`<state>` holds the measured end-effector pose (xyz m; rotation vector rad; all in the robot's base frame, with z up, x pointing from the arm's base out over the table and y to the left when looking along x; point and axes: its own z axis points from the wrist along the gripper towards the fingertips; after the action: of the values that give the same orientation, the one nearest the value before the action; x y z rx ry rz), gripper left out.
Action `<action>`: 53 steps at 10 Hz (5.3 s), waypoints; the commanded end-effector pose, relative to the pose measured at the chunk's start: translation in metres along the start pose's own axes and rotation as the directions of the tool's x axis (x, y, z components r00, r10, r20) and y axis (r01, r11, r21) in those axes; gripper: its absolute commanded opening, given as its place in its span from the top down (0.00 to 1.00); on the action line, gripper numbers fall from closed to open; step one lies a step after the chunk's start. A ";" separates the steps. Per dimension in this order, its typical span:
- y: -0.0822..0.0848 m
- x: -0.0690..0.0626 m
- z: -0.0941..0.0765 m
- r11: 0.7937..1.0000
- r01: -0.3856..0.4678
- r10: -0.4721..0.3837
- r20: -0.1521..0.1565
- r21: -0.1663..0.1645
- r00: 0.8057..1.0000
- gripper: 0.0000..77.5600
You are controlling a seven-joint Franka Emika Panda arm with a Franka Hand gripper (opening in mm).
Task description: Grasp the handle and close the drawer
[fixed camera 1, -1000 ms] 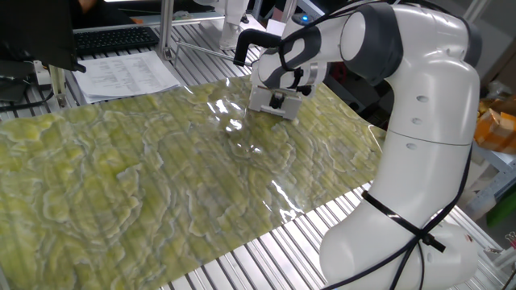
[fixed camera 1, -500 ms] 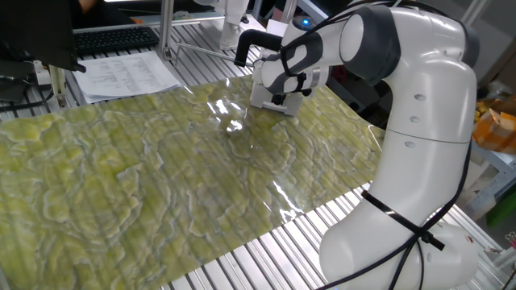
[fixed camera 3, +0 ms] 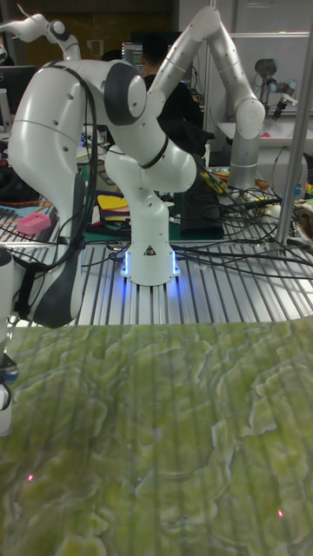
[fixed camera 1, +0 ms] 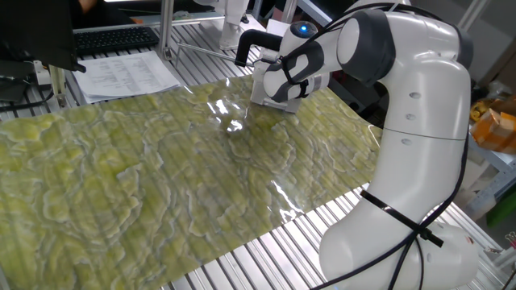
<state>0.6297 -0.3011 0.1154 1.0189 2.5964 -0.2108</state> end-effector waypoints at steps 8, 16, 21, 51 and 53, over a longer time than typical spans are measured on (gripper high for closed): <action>-0.015 -0.027 -0.005 0.999 -0.045 0.045 -0.020 -0.002 0.999 0.99; -0.015 -0.028 -0.007 0.998 -0.060 0.060 -0.029 0.006 0.998 0.99; -0.014 -0.027 -0.005 0.990 0.138 -0.138 -0.054 -0.009 0.989 0.99; 0.003 -0.025 -0.012 0.978 0.203 -0.207 -0.130 -0.042 0.970 0.99; -0.002 -0.027 -0.011 0.986 0.165 -0.168 -0.130 -0.034 0.977 0.99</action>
<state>0.6321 -0.3049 0.1196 0.6692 2.8698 -0.1707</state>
